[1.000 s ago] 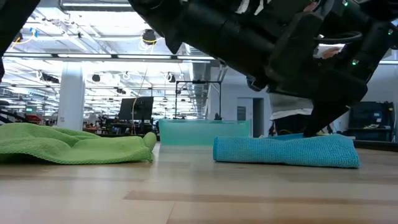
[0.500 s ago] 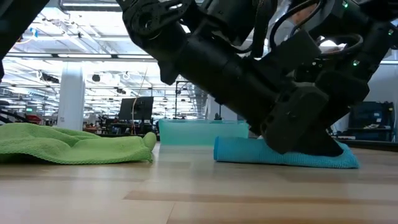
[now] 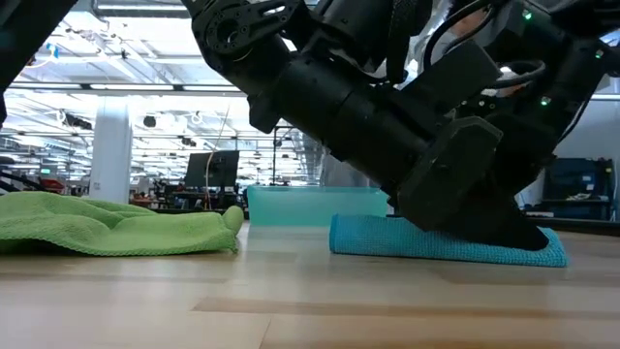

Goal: Roll microfiber towels into tight, uniform cylinder then place into a basket
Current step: Roll the blue microfiber cloth

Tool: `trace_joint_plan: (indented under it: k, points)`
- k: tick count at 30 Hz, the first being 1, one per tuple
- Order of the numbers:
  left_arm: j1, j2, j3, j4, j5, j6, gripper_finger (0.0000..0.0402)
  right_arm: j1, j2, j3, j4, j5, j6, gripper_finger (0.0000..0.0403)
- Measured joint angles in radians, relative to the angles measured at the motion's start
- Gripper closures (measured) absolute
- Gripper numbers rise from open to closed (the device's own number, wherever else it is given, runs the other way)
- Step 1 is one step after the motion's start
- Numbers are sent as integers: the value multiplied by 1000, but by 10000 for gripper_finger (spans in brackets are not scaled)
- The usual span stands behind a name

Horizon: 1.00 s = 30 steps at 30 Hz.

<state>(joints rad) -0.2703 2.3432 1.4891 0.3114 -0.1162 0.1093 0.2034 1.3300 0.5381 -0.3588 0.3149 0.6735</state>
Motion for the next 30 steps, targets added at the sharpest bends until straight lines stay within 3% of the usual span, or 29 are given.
trace_joint_plan:
  k: [8,13,30]
  points:
    - [-1,0,1,-4,-10,16,299,-20,0,0,-3,0,0,312]
    - [-5,-1,45,-113,-105,70,299,-10,0,0,-4,8,0,312]
    - [-54,-2,155,-333,-220,196,299,137,-3,1,29,38,26,312]
